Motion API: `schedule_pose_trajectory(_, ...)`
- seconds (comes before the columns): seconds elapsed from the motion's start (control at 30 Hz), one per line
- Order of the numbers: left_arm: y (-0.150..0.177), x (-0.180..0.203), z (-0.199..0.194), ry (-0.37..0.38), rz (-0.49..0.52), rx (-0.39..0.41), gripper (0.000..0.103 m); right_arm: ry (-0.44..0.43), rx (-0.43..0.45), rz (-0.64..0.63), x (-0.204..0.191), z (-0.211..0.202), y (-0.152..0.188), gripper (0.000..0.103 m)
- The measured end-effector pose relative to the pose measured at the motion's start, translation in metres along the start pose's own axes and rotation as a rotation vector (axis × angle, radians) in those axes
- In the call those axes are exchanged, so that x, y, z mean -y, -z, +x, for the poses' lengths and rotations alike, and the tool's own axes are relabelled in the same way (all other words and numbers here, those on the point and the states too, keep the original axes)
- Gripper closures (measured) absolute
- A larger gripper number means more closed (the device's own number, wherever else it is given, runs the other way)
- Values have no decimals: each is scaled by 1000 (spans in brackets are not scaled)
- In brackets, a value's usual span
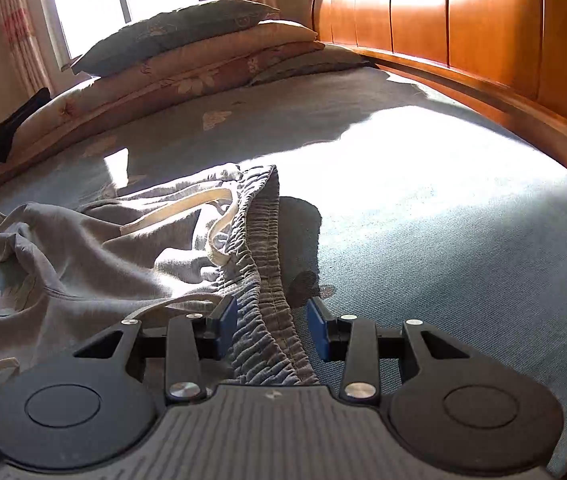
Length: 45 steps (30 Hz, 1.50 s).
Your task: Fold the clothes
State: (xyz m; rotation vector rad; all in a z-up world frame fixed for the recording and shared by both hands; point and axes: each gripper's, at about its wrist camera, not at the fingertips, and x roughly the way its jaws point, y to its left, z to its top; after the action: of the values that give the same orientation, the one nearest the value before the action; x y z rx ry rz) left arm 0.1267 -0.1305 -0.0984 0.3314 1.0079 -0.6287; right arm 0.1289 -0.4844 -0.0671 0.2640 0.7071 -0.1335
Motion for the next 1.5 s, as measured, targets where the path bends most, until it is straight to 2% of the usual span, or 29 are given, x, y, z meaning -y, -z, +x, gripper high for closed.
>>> schedule_pose_trajectory(0.03,0,0,0,-2,0,-2,26,-12,-26,-25,-3,14,-3,65)
schedule_pose_trajectory(0.1,0,-1,0,3,-7,-6,26,-40,-78,-68,-9,35,-6,90)
schedule_pose_trajectory(0.13,0,-2,0,6,-11,-7,26,-9,-71,-99,-11,39,-7,91)
schedule_pose_trajectory(0.27,0,-5,0,15,-18,-9,26,6,-68,-32,-1,44,-12,87)
schedule_pose_trajectory(0.33,0,-4,-2,8,-19,-9,26,24,-48,-51,-4,34,-8,79)
schedule_pose_trajectory(0.43,0,-2,-8,8,-19,10,26,51,-9,-104,-14,6,1,77)
schedule_pose_trajectory(0.53,-1,5,-17,-4,11,57,26,-38,-17,-140,-29,-24,17,70)
schedule_pose_trajectory(0.6,-3,11,-22,-24,31,89,26,-67,-28,-165,-41,-42,31,68)
schedule_pose_trajectory(0.67,-3,17,-26,-37,53,119,26,-97,-47,-91,-42,-54,43,66)
schedule_pose_trajectory(0.73,-2,24,-28,-39,85,145,26,-143,-77,25,-38,-66,57,66)
schedule_pose_trajectory(0.8,-1,32,-31,-37,125,169,26,-164,-124,57,-36,-71,72,66)
schedule_pose_trajectory(0.9,1,46,-32,-59,219,202,26,-138,-174,52,-38,-76,88,66)
schedule_pose_trajectory(0.97,0,58,-33,-78,291,227,26,-130,-168,20,-41,-79,93,66)
schedule_pose_trajectory(1.0,-1,62,-33,-82,316,237,26,-129,-155,-47,-46,-81,94,66)
schedule_pose_trajectory(1.1,-7,71,-30,-56,350,231,26,-84,-127,-406,-74,-84,94,66)
schedule_pose_trajectory(1.2,-10,77,-28,-42,357,228,26,-117,-138,-833,-99,-79,98,66)
schedule_pose_trajectory(1.33,-10,80,-24,-28,331,209,26,-158,-161,-1251,-116,-68,104,64)
schedule_pose_trajectory(1.43,-11,79,-20,-26,301,191,26,-196,-182,-1433,-122,-63,110,54)
schedule_pose_trajectory(1.5,-11,78,-18,-29,286,178,26,-206,-170,-1519,-123,-60,115,53)
